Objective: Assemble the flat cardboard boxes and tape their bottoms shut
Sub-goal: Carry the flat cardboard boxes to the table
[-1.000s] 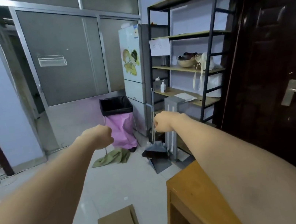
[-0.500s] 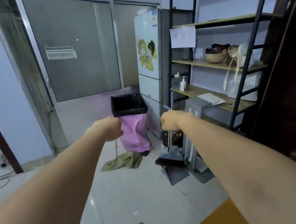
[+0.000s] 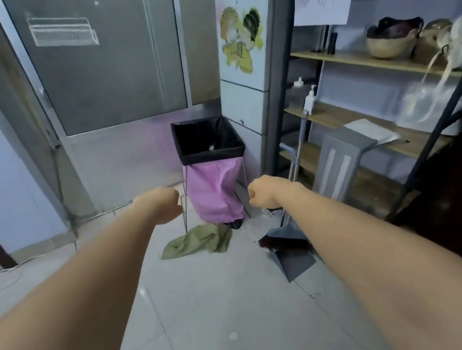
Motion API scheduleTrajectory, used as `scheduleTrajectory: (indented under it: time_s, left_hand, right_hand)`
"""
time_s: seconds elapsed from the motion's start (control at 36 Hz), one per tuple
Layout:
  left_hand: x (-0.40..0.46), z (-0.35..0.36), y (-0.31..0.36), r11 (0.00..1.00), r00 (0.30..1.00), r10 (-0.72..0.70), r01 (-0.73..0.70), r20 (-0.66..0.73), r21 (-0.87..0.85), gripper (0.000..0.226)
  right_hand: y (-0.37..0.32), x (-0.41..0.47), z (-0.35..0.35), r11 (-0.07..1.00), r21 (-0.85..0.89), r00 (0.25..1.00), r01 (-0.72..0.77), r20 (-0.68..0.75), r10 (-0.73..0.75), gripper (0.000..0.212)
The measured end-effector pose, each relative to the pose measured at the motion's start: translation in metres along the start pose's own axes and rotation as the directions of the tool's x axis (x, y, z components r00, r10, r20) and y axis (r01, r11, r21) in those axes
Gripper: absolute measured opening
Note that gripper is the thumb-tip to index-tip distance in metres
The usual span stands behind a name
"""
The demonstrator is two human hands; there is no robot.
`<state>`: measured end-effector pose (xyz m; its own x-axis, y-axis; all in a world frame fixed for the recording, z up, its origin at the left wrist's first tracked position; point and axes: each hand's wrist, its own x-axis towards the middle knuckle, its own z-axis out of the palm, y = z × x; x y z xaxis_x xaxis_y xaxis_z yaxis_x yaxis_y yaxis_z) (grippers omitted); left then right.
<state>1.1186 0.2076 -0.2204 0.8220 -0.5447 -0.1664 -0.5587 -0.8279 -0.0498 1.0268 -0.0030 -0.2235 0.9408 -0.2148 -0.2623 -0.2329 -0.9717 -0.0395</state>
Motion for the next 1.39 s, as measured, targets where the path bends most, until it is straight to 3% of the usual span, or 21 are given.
scheduleTrajectory:
  time_s: [0.08, 0.19, 0.33, 0.44, 0.72, 0.92, 1.06, 1.25, 1.39]
  left_hand:
    - [0.037, 0.036, -0.016, 0.999, 0.999, 0.002, 0.0, 0.044, -0.049, 0.03]
    - [0.066, 0.097, -0.025, 0.998, 0.987, 0.002, 0.008, 0.159, -0.061, 0.025]
    - [0.09, 0.186, -0.029, 0.995, 0.955, 0.002, 0.028, 0.296, -0.098, 0.023]
    - [0.101, 0.271, -0.033, 0.986, 0.913, -0.019, 0.084, 0.407, -0.144, 0.016]
    - [0.093, 0.506, -0.03, 0.942, 0.763, -0.128, 0.293, 0.633, -0.162, 0.026]
    - [0.074, 0.681, 0.008, 0.795, 0.671, -0.167, 0.525, 0.722, -0.304, 0.032]
    - [0.062, 0.785, 0.028, 0.683, 0.602, -0.202, 0.652, 0.773, -0.33, 0.042]
    - [0.058, 0.893, 0.024, 0.473, 0.482, -0.344, 0.83, 0.805, -0.295, 0.054]
    - [0.064, 0.951, 0.017, 0.43, 0.451, -0.44, 0.865, 0.777, -0.258, 0.071]
  right_hand:
    - [-0.012, 0.044, 0.025, 1.0, 0.01, 0.999, 0.026, 0.041, -0.026, 0.023]
    - [-0.024, 0.087, 0.069, 0.998, 0.027, 0.991, 0.05, 0.122, -0.053, 0.008]
    - [-0.022, 0.138, 0.151, 0.995, 0.087, 0.963, 0.051, 0.26, -0.072, 0.025]
    - [-0.016, 0.172, 0.237, 0.994, 0.103, 0.914, 0.037, 0.399, -0.075, 0.029]
    - [-0.002, 0.202, 0.487, 0.984, 0.171, 0.749, -0.044, 0.658, -0.081, 0.025]
    - [-0.003, 0.189, 0.654, 0.961, 0.233, 0.666, -0.147, 0.742, -0.078, 0.02]
    - [0.006, 0.189, 0.758, 0.97, 0.194, 0.614, -0.148, 0.787, -0.063, 0.032]
    - [0.003, 0.212, 0.867, 0.906, 0.222, 0.653, -0.361, 0.753, 0.076, 0.027]
    - [-0.003, 0.225, 0.93, 0.87, 0.212, 0.69, -0.446, 0.701, 0.183, 0.062]
